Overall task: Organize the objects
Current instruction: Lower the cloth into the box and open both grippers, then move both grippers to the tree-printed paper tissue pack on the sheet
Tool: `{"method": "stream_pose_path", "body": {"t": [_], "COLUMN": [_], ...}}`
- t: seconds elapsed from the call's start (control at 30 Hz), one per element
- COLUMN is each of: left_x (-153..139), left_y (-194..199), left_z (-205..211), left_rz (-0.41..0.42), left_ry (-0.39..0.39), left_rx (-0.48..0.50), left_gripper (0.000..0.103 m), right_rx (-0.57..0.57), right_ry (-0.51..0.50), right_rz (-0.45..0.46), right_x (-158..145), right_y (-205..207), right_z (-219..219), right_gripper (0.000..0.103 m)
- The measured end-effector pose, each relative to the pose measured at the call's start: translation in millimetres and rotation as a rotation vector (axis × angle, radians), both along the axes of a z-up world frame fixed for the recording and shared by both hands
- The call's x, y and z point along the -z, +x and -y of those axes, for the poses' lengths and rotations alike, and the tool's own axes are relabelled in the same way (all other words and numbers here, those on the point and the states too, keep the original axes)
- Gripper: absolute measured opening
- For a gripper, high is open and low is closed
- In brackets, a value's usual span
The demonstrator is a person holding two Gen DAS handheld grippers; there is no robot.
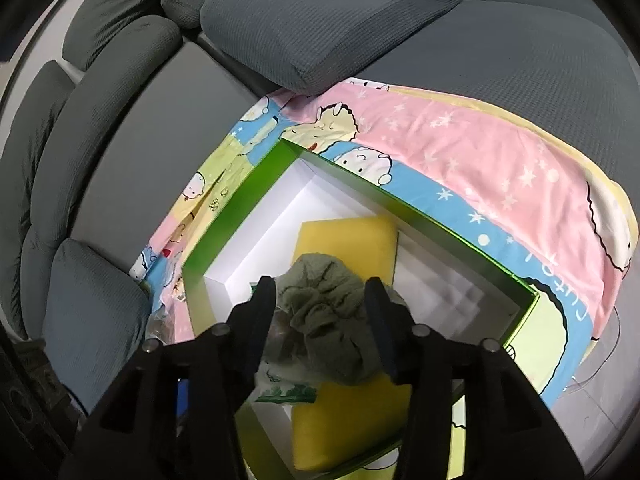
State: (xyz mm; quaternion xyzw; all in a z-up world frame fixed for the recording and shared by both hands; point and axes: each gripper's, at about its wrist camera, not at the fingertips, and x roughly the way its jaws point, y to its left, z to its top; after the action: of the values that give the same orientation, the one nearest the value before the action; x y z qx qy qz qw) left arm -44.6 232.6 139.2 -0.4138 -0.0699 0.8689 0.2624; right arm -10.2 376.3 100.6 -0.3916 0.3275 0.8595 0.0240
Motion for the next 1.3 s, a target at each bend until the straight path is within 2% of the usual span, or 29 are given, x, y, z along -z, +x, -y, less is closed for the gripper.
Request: {"method": "stream_pose_path", "body": {"t": [0.1, 0.2, 0.33, 0.37, 0.4, 0.47, 0.53, 0.6, 0.77, 0.87, 0.97, 1.03, 1.13, 1.2, 1.3], "left_x": [-9.8, -15.4, -16.1, -16.0, -15.6, -11.3, -2.2, 10.7, 44.1, 51.2, 53.7, 54.6, 52.5, 48.9, 43.4], "left_y": [11.5, 19.8, 33.4, 35.5, 39.8, 44.2, 49.0, 51.7, 53.6, 55.6, 60.6, 61.8, 67.2, 71.3, 79.2], "left_z": [19.8, 41.4, 87.8, 99.1, 113.6, 136.1, 159.1, 180.6, 237.6, 262.8, 284.0, 291.6, 301.7, 307.1, 325.1], "left_rz": [-0.025, -0.048, -0.029, -0.027, -0.023, -0.009, -0.006, 0.011, 0.124, 0.154, 0.175, 0.187, 0.184, 0.171, 0.158], "left_ry": [0.004, 0.010, 0.020, 0.023, 0.020, -0.023, -0.095, -0.122, -0.051, -0.050, -0.062, -0.074, -0.054, -0.048, -0.040], "left_rx": [-0.036, -0.080, -0.195, -0.219, -0.254, -0.317, -0.400, -0.475, -0.624, -0.718, -0.864, -0.881, -0.885, -0.890, -0.971], "left_gripper": [0.057, 0.067, 0.067, 0.068, 0.072, 0.083, 0.084, 0.084, 0.084, 0.084, 0.084, 0.084, 0.084, 0.084, 0.084], "right_rx": [-0.002, -0.019, -0.067, -0.086, -0.105, -0.144, -0.182, -0.232, -0.373, -0.422, -0.469, -0.477, -0.507, -0.476, -0.485], "right_ry": [-0.002, 0.000, 0.006, 0.002, -0.001, 0.008, 0.034, 0.045, 0.061, 0.083, 0.130, 0.208, 0.266, 0.336, 0.418], "right_rz": [-0.025, -0.043, -0.070, -0.078, -0.090, -0.115, -0.136, -0.160, -0.179, -0.132, -0.083, -0.023, 0.026, 0.082, 0.132], "right_x": [-4.7, -10.1, -18.4, -20.8, -24.2, -32.1, -41.1, -48.6, -60.6, -60.8, -54.9, -45.9, -26.5, -10.3, 14.3], "right_y": [2.4, 2.7, 2.6, 3.3, 4.6, 7.0, 9.7, 12.2, 6.0, -13.8, -46.4, -75.2, -124.2, -151.4, -184.0], "right_z": [3.5, 12.2, 29.5, 34.6, 40.3, 53.2, 69.7, 87.7, 142.5, 181.7, 223.8, 251.1, 283.7, 298.2, 314.3], "right_gripper": [0.056, 0.061, 0.065, 0.069, 0.072, 0.085, 0.085, 0.085, 0.086, 0.086, 0.084, 0.085, 0.084, 0.084, 0.084]}}
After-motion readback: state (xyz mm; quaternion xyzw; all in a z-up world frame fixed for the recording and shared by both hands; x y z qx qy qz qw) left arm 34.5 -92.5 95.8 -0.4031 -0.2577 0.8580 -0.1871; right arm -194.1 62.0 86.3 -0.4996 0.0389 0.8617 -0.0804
